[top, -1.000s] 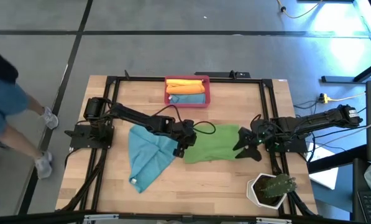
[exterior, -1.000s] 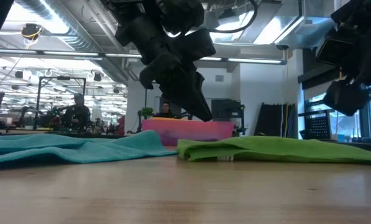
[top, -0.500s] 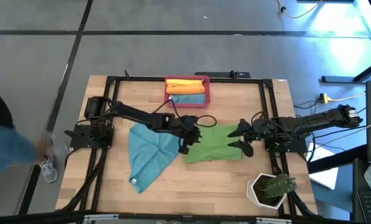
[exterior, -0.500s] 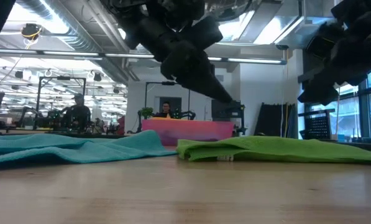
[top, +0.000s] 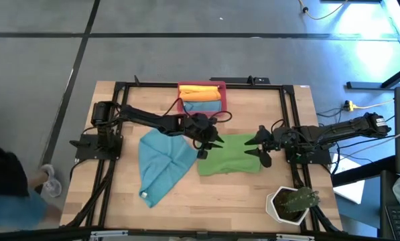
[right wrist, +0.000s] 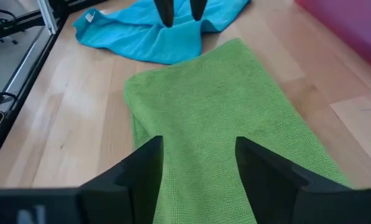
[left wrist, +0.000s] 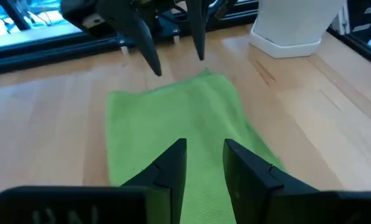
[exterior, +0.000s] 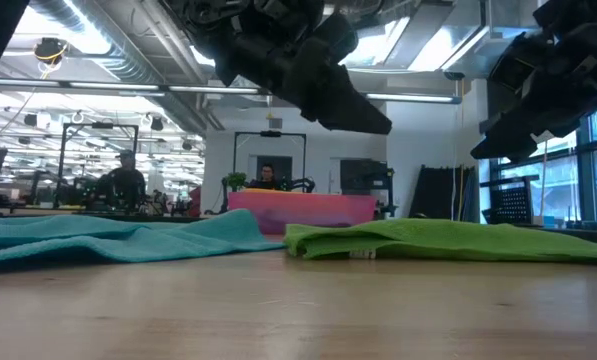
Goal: Roll microfiber towels into tight, uniform cylinder then place into a basket
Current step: Fold the green microfiber towel
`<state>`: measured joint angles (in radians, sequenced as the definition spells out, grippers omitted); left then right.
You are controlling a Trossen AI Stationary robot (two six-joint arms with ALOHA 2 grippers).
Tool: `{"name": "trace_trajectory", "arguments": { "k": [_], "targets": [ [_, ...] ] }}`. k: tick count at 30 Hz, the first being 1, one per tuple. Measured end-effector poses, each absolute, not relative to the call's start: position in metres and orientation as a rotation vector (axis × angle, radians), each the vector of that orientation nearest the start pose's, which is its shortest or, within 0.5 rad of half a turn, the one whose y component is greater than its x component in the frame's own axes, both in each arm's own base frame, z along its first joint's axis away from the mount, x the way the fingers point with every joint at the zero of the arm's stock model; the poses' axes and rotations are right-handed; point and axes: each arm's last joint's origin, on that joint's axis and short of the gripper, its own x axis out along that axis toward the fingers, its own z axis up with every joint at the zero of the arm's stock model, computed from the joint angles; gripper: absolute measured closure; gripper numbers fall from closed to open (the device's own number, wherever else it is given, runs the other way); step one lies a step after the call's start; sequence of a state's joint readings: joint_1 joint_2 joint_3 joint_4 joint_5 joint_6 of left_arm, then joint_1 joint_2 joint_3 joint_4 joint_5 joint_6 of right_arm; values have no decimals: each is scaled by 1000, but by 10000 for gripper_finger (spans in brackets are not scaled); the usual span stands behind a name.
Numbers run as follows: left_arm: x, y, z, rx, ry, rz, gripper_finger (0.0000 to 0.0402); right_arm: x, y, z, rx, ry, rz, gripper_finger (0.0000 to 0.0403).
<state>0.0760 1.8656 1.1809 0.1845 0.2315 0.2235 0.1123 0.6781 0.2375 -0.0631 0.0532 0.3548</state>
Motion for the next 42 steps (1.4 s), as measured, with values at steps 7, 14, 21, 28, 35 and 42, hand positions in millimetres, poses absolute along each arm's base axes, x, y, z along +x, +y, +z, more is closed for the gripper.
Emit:
{"name": "trace_trajectory", "arguments": {
  "k": [7,14,21,28,35,42],
  "targets": [
    [408,24,202,129,473,-209,308,146,13,172,289,495,-87,202],
    [408,18,202,133,471,-223,308,146,13,172,272,494,-85,202],
    [408,19,201,129,487,-224,308,146,13,173,272,487,-83,202],
    [408,19,200,102,492,-218,308,146,13,173,271,487,-83,202],
    [399,21,193,67,620,-200,308,146,14,173,322,499,-56,202],
    [386,25,179,29,819,-195,308,143,15,164,402,604,-57,218]
  ]
}}
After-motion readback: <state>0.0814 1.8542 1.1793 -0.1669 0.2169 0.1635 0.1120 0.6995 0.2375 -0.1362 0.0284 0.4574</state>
